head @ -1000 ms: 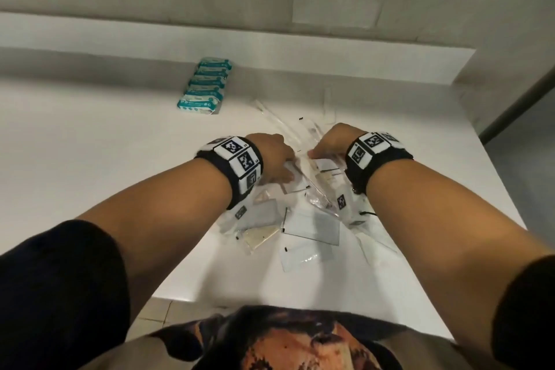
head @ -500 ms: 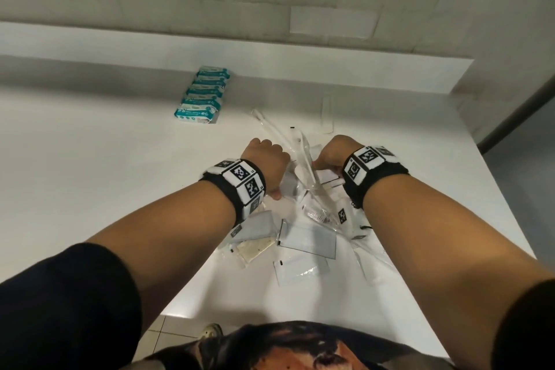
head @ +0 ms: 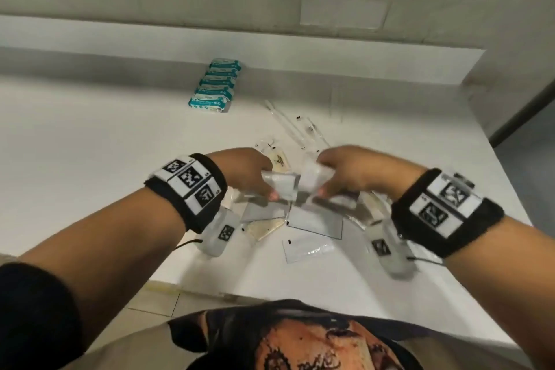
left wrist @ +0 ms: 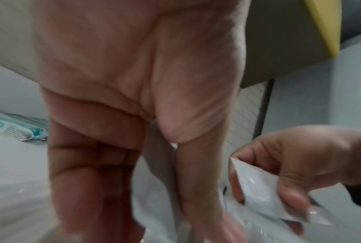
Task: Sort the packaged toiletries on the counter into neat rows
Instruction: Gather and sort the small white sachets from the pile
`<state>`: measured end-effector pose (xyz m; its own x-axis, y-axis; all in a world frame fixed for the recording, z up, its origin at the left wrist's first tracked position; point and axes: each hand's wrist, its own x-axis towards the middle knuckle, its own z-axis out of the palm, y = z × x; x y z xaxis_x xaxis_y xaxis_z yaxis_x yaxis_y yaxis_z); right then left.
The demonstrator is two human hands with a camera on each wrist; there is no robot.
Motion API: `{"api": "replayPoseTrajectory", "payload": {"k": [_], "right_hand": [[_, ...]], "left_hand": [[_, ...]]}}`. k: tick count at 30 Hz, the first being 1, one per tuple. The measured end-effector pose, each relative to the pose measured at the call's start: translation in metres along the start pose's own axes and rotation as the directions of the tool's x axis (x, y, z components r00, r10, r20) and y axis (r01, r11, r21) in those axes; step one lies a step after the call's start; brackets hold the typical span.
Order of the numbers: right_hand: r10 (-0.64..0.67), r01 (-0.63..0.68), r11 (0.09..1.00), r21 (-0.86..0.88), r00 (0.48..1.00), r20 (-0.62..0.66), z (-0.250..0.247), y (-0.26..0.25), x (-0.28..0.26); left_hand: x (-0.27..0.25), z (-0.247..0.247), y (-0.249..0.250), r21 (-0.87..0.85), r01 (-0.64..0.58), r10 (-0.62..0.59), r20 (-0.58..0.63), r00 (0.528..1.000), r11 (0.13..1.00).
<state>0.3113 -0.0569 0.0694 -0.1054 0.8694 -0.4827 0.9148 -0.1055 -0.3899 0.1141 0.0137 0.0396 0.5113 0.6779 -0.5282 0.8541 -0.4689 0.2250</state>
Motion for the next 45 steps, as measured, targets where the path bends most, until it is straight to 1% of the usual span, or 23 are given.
{"api": "replayPoseTrajectory", "payload": {"k": [2,6,10,13,16,20,22,24,26,27,28,30,32,33,35,36,37,39,40,42,43,44,45], "right_hand": [[0.008,0.002,0.991,-0.135,0.997,0.073,0.028,-0.009,-0.009],[0.036,-0.036,0.963,-0.265,0.999,-0.002,0.063,-0.010,-0.012],[0.066,-0.092,0.951,-0.295,0.993,-0.097,0.074,-0.009,-0.008],[0.029,-0.079,0.937,-0.342,0.989,-0.148,0.080,-0.009,-0.003],[-0.004,-0.044,0.957,-0.287,0.987,-0.164,0.079,-0.005,-0.007],[-0.038,0.008,0.981,-0.192,0.987,-0.155,0.067,0.005,-0.020],[0.025,-0.065,0.987,-0.148,0.966,-0.257,0.053,0.020,-0.021],[0.184,-0.221,0.973,-0.062,0.913,-0.365,0.036,0.047,-0.020],[0.362,-0.377,0.926,0.026,0.866,-0.345,0.022,0.076,-0.031],[0.413,-0.426,0.904,0.017,0.865,-0.286,0.019,0.086,-0.037],[0.406,-0.423,0.906,-0.033,0.888,-0.217,0.019,0.094,-0.041],[0.312,-0.320,0.946,-0.057,0.944,-0.110,0.022,0.100,-0.043],[0.279,-0.271,0.960,0.075,0.951,-0.133,0.019,0.106,-0.044],[0.310,-0.292,0.949,0.116,0.930,-0.199,0.013,0.112,-0.044],[0.466,-0.410,0.885,0.223,0.804,-0.369,-0.003,0.125,-0.051],[0.544,-0.461,0.838,0.291,0.743,-0.391,-0.009,0.131,-0.055],[0.621,-0.533,0.783,0.321,0.703,-0.347,-0.013,0.135,-0.056],[0.710,-0.633,0.688,0.354,0.688,-0.150,-0.013,0.134,-0.049],[0.724,-0.651,0.650,0.392,0.687,-0.061,-0.010,0.132,-0.043],[0.716,-0.658,0.608,0.445,0.696,0.051,-0.004,0.124,-0.028],[0.694,-0.642,0.629,0.439,0.718,0.057,-0.001,0.118,-0.023],[0.652,-0.612,0.693,0.382,0.758,0.032,0.000,0.111,-0.020],[0.603,-0.579,0.771,0.265,0.798,-0.008,0.001,0.105,-0.016]], "left_hand": [[-0.004,0.012,0.005,0.109,0.024,-0.026,0.014,1.000,0.994],[-0.008,0.028,0.011,0.308,0.067,-0.055,-0.047,0.997,0.949],[-0.003,0.037,0.013,0.281,0.098,-0.070,-0.110,0.992,0.955],[0.002,0.040,0.014,0.226,0.122,-0.083,-0.174,0.981,0.966],[0.006,0.040,0.019,0.228,0.129,-0.087,-0.189,0.978,0.965],[0.010,0.034,0.024,0.285,0.151,-0.116,-0.137,0.984,0.946],[0.010,0.034,0.025,0.309,0.159,-0.120,-0.141,0.983,0.938],[0.010,0.034,0.023,0.294,0.160,-0.119,-0.151,0.981,0.942],[0.009,0.035,0.020,0.230,0.146,-0.109,-0.168,0.980,0.962],[0.008,0.035,0.019,0.197,0.134,-0.098,-0.182,0.978,0.971],[0.008,0.035,0.018,0.171,0.123,-0.088,-0.196,0.977,0.978],[0.008,0.035,0.019,0.135,0.103,-0.071,-0.222,0.973,0.986],[0.007,0.032,0.023,0.129,0.089,-0.055,-0.240,0.969,0.988],[0.006,0.030,0.025,0.133,0.075,-0.039,-0.255,0.966,0.988],[0.005,0.023,0.028,0.103,0.040,-0.006,-0.311,0.950,0.994],[0.004,0.019,0.030,0.063,0.013,0.010,-0.357,0.934,0.998],[0.004,0.017,0.033,0.013,-0.022,0.025,-0.417,0.909,1.000],[0.003,0.013,0.040,-0.126,-0.087,0.009,-0.523,0.852,0.988],[0.003,0.012,0.044,-0.240,-0.122,-0.031,-0.549,0.835,0.963],[0.004,0.013,0.050,-0.501,-0.196,-0.124,-0.535,0.836,0.843],[0.005,0.014,0.053,-0.607,-0.227,-0.159,-0.514,0.843,0.762],[0.007,0.016,0.054,-0.685,-0.243,-0.189,-0.492,0.850,0.687],[0.009,0.017,0.054,-0.745,-0.258,-0.215,-0.473,0.854,0.615]]}}
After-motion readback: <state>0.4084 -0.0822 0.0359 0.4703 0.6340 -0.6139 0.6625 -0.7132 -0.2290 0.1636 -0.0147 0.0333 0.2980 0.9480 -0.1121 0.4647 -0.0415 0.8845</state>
